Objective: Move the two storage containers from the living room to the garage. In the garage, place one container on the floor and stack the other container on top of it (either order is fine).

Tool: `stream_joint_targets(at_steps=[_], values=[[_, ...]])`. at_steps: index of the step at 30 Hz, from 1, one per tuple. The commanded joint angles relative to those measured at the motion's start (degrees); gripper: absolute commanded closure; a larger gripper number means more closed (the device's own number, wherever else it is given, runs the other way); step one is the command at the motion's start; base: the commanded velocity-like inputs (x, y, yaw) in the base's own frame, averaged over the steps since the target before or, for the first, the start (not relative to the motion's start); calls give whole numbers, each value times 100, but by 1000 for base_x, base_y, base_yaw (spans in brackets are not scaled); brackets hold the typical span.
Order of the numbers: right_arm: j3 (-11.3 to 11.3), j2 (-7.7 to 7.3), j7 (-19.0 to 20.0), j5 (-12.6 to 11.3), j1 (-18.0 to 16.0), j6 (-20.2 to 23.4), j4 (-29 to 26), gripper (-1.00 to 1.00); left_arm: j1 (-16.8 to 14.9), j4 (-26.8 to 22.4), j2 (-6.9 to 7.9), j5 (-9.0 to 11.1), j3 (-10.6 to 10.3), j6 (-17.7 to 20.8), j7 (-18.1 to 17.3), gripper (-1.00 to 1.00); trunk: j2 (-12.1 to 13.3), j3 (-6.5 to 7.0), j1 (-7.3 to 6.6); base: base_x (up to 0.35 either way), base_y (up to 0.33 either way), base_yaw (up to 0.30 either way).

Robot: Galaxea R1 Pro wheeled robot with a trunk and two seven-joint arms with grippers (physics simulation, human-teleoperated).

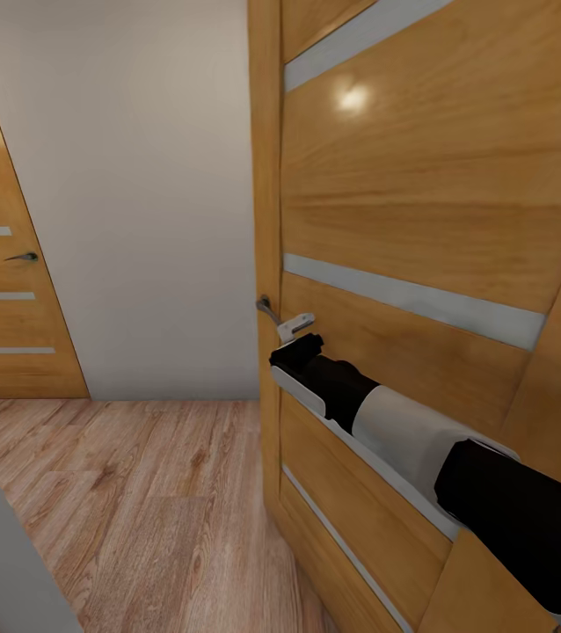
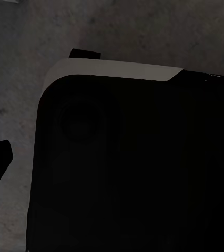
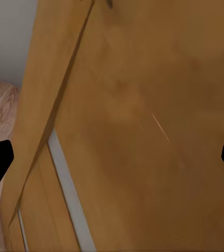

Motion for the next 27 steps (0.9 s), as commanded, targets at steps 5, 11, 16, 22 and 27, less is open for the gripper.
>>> stream_joint_targets(at_steps=[5,11,16,22,27], values=[[14,0,-59,-36,-9,41,347,-100,-1,-1,-1,44,4,-14,-3,-100,-3,-7,0,0,0,0],[13,0,-40,-38,-9,13,292,-100,-1,0,-1,44,4,-14,-3,-100,-3,-7,0,0,0,0],[18,0,-44,-35,-9,10,197,-100,-1,-1,-1,44,4,-14,-3,-100,-3,-7,0,0,0,0],[13,0,-28,-36,-9,18,96,-100,-1,0,-1,44,4,-14,-3,-100,-3,-7,0,0,0,0],[13,0,-15,-37,-9,19,90,-100,-1,0,-1,44,4,-14,-3,-100,-3,-7,0,0,0,0]])
